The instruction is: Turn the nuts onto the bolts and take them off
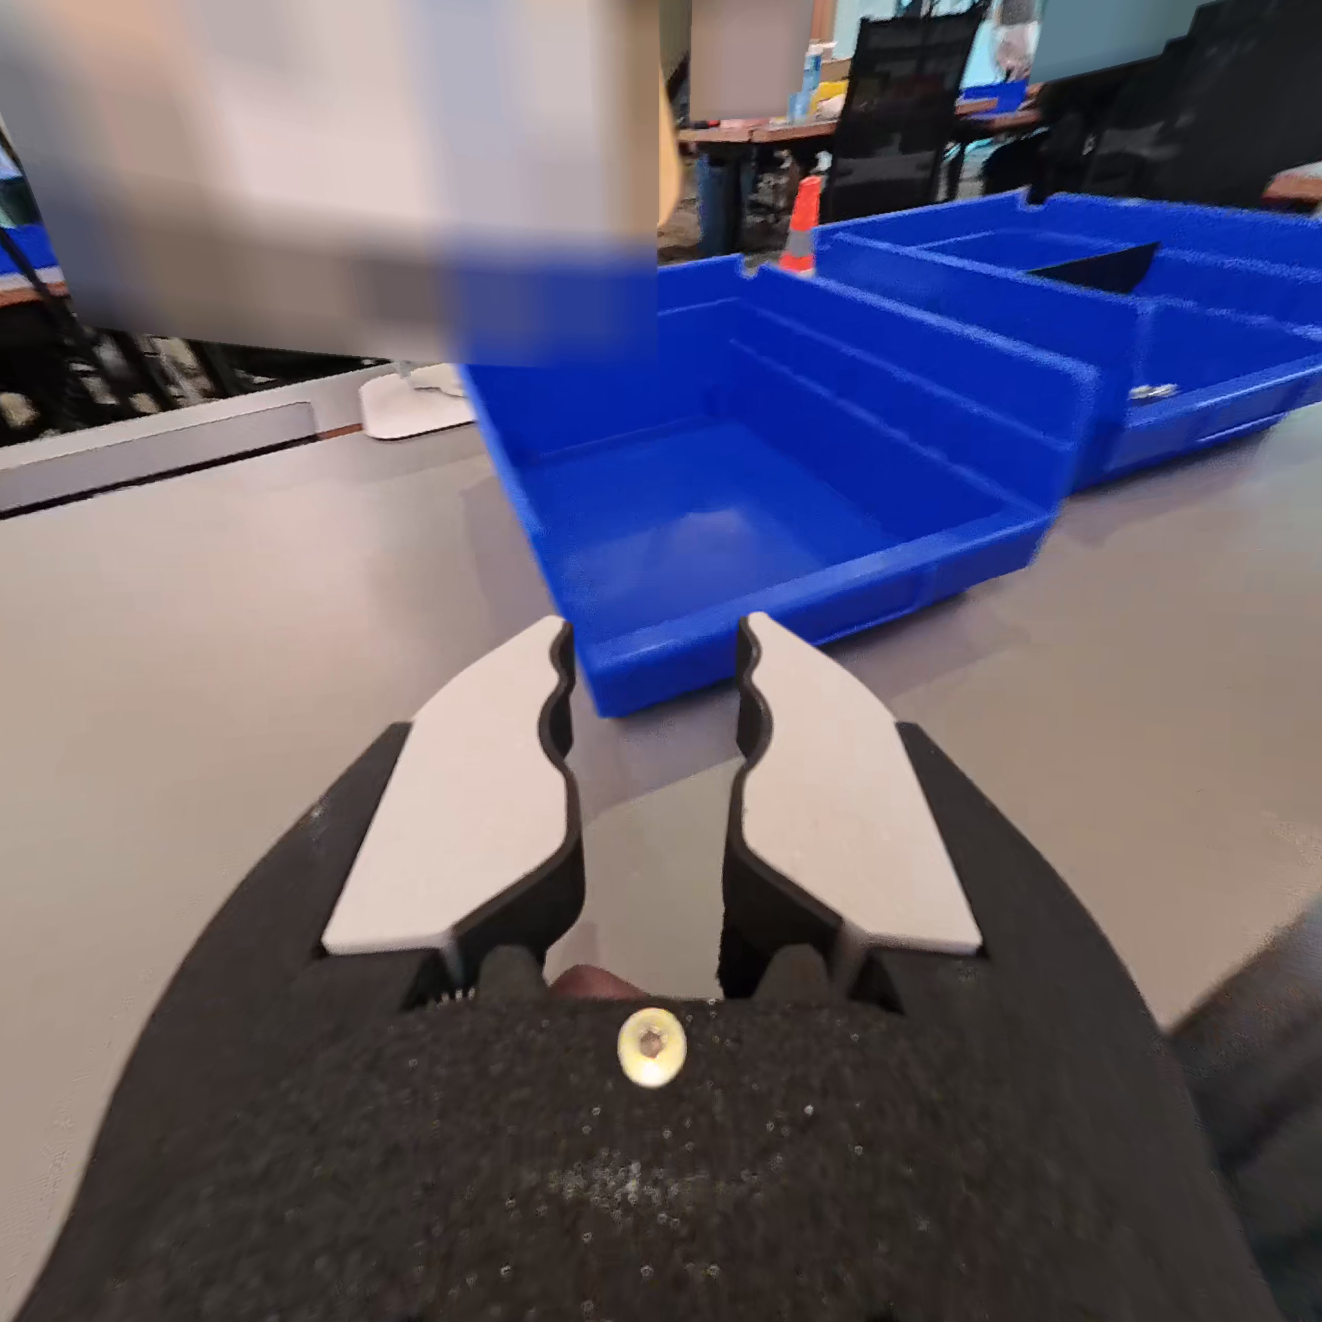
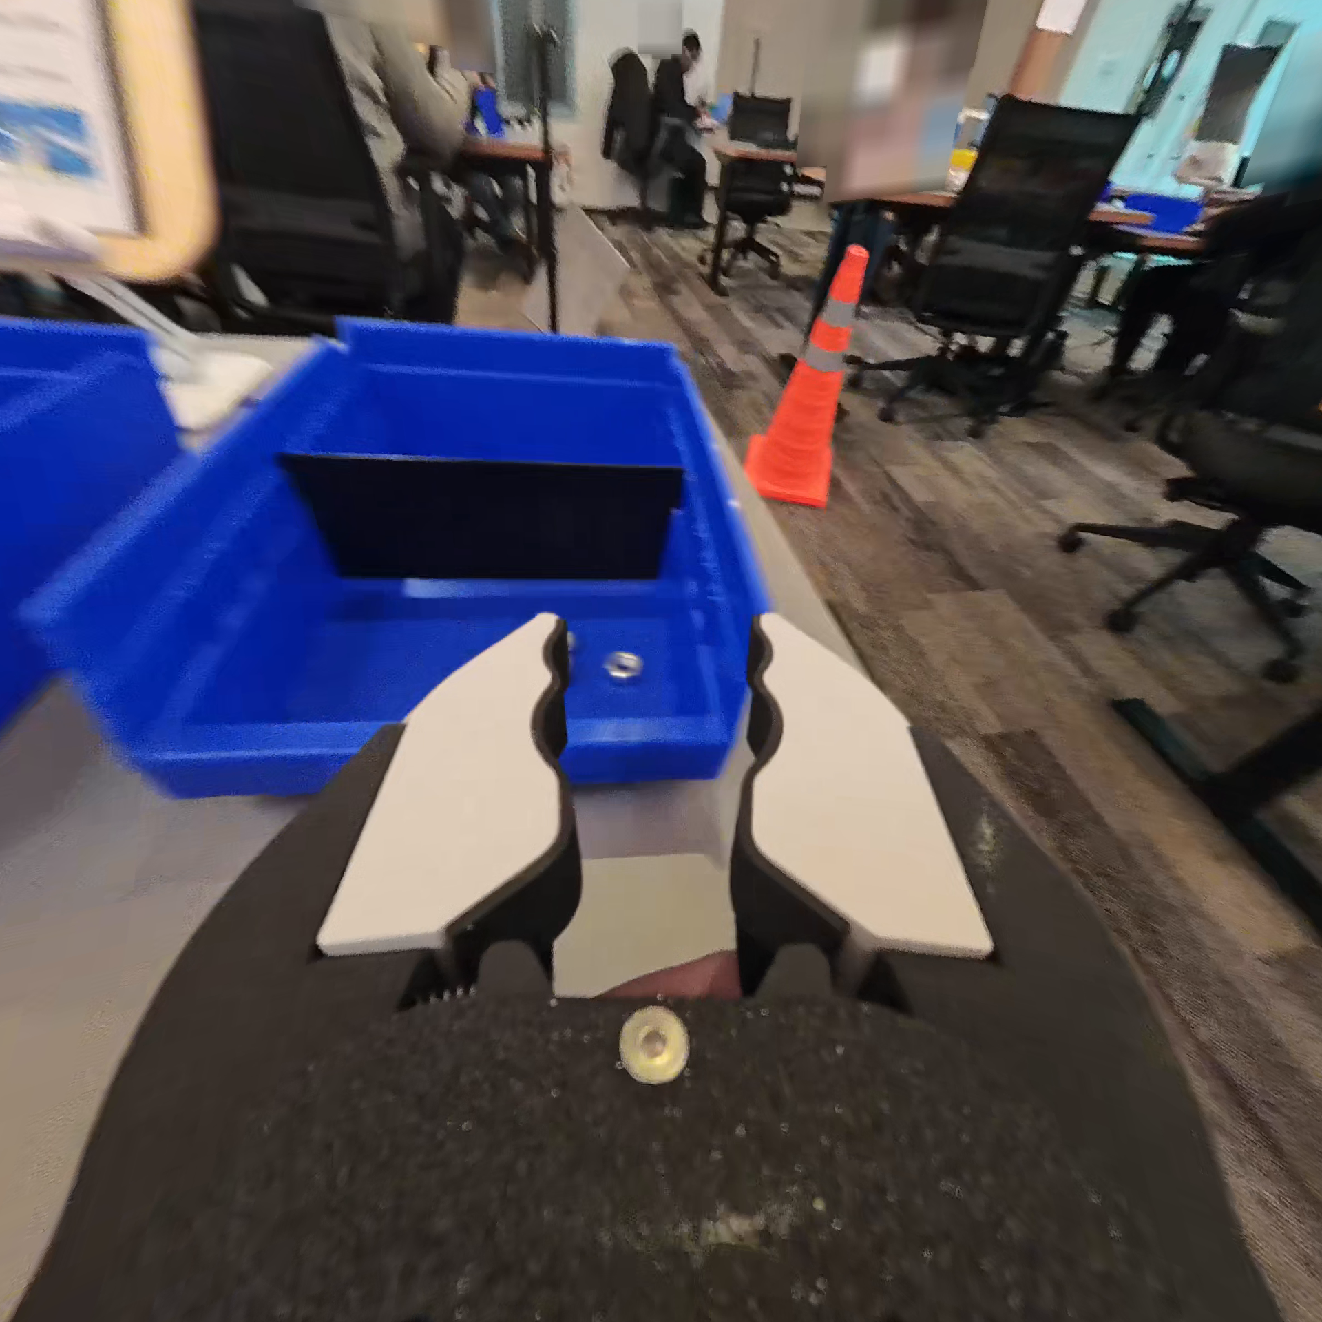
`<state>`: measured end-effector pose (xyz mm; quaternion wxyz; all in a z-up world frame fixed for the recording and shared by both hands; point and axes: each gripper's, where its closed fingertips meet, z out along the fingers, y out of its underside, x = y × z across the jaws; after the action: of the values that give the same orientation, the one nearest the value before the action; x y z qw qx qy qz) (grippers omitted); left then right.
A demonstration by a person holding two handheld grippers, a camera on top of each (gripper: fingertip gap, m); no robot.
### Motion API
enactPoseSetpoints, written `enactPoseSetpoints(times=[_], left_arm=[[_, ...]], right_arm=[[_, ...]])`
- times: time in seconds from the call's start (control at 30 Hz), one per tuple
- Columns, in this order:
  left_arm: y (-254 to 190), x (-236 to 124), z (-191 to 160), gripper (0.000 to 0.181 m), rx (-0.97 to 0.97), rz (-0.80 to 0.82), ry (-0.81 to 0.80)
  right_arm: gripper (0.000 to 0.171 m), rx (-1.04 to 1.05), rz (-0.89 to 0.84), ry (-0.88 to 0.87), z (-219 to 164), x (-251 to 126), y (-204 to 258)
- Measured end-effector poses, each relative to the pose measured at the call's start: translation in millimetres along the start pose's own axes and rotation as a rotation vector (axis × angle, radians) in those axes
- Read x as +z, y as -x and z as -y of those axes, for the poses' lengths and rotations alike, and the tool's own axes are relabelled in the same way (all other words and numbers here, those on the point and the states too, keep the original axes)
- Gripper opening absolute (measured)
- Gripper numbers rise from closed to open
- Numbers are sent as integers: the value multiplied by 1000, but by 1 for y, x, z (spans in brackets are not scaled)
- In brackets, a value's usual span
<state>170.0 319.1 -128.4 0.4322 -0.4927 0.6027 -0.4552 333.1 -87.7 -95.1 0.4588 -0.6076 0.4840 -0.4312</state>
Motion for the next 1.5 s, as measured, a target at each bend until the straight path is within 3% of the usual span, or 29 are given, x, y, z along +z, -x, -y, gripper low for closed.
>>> enactPoseSetpoints(times=[0.13,0.33,0.43,0.47,0.5,0.63,0.83,1.03,1.1,1.23,1.5], left_arm=[[-70,-3,11,40,-45,-159,-12],[-196,16,38,27,17,-344,-14],[-225,45,49,24,-20,-291,13],[-235,54,51,26,-42,-303,21],[-245,63,54,33,-58,-318,14],[-242,106,58,55,-76,-202,21],[-226,147,48,56,-117,-104,73],[-230,165,42,55,-154,-95,112],[-238,165,37,48,-200,-118,134],[-231,159,36,14,-212,-61,167],[-215,153,42,3,-198,13,141]], right_arm=[[48,-17,-55,85,-20,33,-43],[46,23,-35,171,-40,67,-42],[27,66,-5,197,-47,73,-38],[10,74,15,198,-47,74,-35],[9,76,28,199,-48,74,-34],[3,165,102,209,-50,64,-26],[3,170,75,193,-58,22,-28],[3,227,52,181,-66,-16,-29],[3,245,37,170,-68,-24,-27],[3,251,2,148,-69,-32,-25],[3,257,-42,102,-65,-43,-11]])
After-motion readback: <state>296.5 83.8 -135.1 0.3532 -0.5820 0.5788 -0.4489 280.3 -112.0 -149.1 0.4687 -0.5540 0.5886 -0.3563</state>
